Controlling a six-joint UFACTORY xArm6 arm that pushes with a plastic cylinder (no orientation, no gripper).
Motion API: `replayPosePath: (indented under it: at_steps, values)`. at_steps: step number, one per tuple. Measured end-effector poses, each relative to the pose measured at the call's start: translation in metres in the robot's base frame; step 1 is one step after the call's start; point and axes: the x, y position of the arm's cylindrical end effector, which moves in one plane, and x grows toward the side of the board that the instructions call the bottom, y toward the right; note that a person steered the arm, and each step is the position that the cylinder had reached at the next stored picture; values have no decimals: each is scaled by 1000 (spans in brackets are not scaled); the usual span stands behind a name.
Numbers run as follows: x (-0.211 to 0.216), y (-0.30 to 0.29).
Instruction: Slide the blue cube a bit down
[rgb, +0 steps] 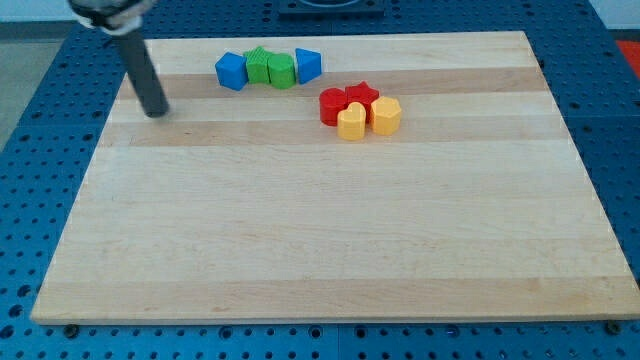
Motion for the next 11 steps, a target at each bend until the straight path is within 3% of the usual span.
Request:
replayPosePath:
  at_steps: [1, 2, 3, 5, 7, 8, 11]
  values:
    - [-55, -6]
    - [-84, 18]
    - [-87, 56]
    - [-53, 66]
    - [-111, 79]
    - [-100, 109]
    - [48, 113]
